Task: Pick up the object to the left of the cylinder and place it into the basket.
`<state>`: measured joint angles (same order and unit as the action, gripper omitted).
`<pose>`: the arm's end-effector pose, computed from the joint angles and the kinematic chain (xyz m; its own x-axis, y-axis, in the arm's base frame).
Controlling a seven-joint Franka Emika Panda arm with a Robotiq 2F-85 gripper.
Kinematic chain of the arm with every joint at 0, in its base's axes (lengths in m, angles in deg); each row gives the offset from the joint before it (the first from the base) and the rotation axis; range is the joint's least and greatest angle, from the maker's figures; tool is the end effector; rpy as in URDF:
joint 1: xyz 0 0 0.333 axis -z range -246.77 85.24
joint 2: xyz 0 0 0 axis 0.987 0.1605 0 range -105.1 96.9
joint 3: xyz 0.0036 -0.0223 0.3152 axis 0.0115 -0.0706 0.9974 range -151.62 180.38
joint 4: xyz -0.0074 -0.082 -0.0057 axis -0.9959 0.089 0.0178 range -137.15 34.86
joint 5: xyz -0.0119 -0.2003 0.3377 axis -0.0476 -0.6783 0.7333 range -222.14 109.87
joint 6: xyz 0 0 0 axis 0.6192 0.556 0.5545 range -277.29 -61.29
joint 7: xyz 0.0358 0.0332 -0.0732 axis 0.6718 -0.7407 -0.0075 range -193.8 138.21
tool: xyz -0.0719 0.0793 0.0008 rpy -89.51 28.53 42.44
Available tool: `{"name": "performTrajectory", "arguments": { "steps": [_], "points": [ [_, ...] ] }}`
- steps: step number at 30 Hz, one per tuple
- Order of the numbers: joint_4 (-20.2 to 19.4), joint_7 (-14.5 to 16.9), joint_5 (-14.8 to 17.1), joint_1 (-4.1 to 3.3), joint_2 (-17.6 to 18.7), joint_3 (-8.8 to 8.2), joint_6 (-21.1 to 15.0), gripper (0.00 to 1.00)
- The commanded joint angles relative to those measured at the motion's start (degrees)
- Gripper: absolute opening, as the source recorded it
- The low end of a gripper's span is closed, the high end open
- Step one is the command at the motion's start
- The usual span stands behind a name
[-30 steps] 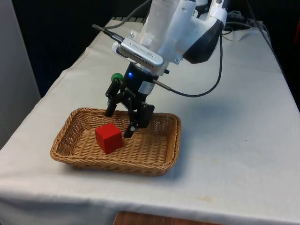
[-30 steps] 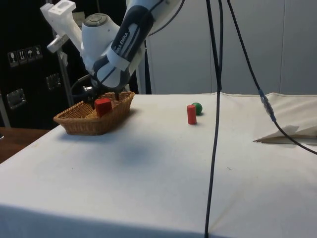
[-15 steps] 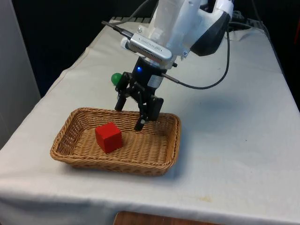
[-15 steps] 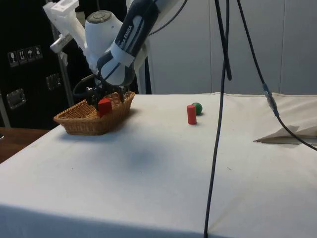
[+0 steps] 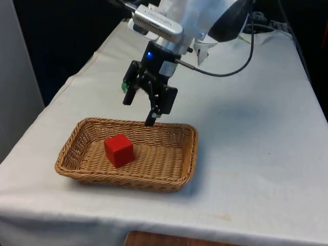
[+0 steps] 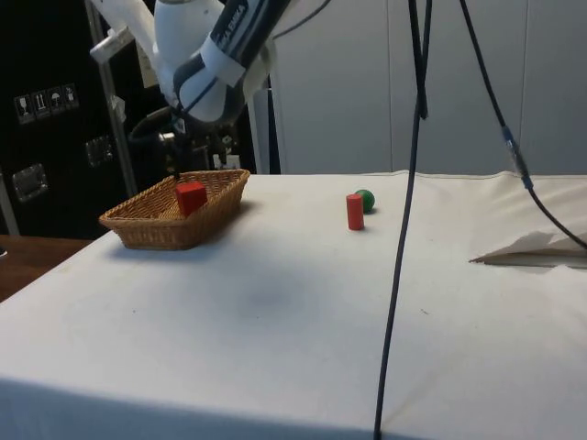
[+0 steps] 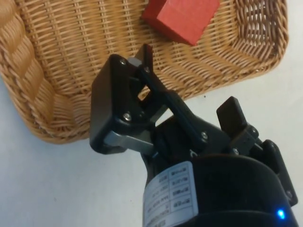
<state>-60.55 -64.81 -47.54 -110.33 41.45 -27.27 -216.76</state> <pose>0.6941 -0.0789 0.2501 0.6665 -0.5629 0.4888 -0.6858 -0.7200 0.1061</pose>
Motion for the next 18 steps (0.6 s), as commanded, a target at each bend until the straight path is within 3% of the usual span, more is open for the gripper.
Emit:
{"name": "performTrajectory", "arguments": {
  "steps": [1,6,7,8,15,16,17,18],
  "points": [
    [-0.6,-0.1,-0.5,-0.74,-1.0,-0.69,0.6,1.0],
    [-0.6,-0.2,-1.4,-1.6,-3.1,-1.38,2.5,1.0],
    [0.0,0.1,-1.2,-0.97,-2.7,-0.86,2.6,1.0],
    [-0.6,-0.2,-1.6,-1.78,-3.5,-1.49,3.0,1.0],
    [-1.0,-0.7,-3.2,-3.04,-6.6,-1.89,5.6,1.0],
    [-0.2,-0.3,-3.0,-2.12,-6.3,-1.03,5.8,1.0],
    [-1.4,-1.1,-4.1,-3.38,-7.7,-1.95,6.2,1.0],
    [-1.7,-1.4,-4.5,-3.5,-8.1,-1.89,6.4,1.0]
  ]
}}
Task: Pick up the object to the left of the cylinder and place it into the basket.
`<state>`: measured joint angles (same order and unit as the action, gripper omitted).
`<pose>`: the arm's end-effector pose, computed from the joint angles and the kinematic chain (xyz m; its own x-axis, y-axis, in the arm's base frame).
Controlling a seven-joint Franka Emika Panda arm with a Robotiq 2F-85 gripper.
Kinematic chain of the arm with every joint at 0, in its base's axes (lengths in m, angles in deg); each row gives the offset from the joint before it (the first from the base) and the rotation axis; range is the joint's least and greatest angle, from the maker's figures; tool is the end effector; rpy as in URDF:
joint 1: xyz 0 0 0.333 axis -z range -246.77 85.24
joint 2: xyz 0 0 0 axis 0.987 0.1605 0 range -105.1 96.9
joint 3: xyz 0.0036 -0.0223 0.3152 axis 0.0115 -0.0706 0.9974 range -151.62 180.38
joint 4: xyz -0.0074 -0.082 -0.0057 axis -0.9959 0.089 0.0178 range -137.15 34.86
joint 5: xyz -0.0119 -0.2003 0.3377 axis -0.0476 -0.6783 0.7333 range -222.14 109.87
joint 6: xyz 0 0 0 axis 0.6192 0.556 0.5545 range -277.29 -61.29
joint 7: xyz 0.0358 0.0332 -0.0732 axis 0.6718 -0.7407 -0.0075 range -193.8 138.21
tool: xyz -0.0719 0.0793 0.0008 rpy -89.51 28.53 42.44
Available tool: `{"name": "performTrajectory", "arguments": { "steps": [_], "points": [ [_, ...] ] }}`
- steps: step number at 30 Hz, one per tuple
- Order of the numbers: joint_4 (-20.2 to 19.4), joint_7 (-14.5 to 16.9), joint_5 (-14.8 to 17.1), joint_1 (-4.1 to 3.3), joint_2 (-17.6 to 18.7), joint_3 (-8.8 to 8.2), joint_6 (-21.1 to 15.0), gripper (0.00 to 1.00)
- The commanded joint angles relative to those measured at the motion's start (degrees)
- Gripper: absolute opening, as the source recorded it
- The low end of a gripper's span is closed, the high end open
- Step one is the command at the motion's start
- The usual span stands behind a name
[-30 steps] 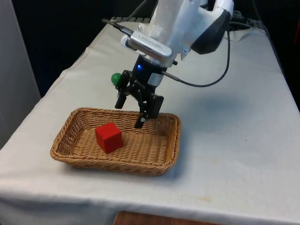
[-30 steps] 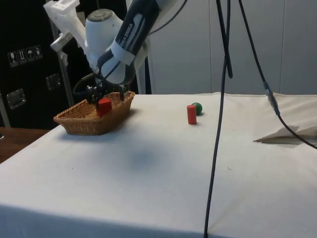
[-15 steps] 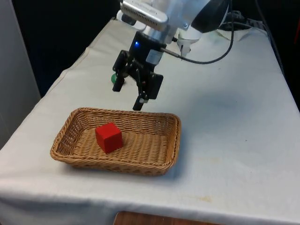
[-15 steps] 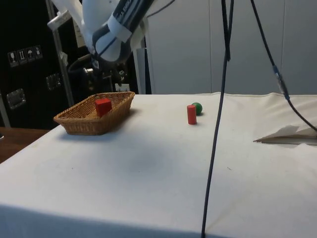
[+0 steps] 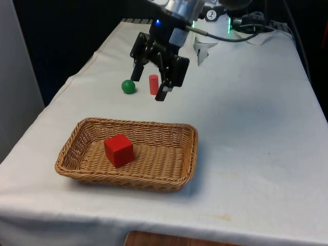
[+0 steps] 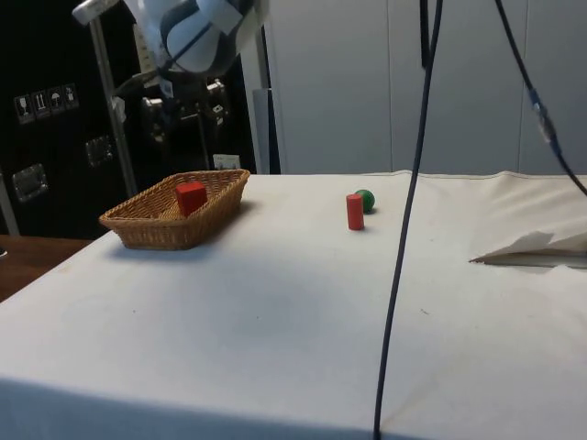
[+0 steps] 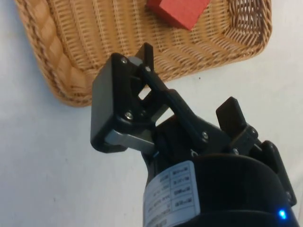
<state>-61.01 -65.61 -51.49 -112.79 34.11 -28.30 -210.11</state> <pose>0.6914 -0.0593 0.3101 0.6816 -0.5665 0.4632 -0.6748 -0.7315 0.0983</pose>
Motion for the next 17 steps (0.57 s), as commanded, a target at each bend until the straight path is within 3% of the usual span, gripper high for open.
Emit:
{"name": "performTrajectory", "arguments": {
  "steps": [1,6,7,8,14,16,17],
  "points": [
    [-1.5,-0.8,-1.1,-1.26,-1.4,-0.86,0.1,1.0],
    [-3.2,-1.9,-3.3,-2.23,-4.5,-0.74,1.4,1.0],
    [-1.8,-1.4,-2.8,-1.2,-3.5,0.0,1.6,1.0],
    [-3.4,-1.9,-3.5,-2.35,-5.0,-0.74,1.6,1.0],
    [-5.4,-2.7,-5.0,-3.38,-8.0,-0.63,2.5,1.0],
    [-5.8,-2.8,-5.2,-3.38,-8.5,-0.46,2.4,1.0],
    [-4.6,-2.3,-4.6,-2.58,-7.7,0.17,2.9,1.0]
  ]
}}
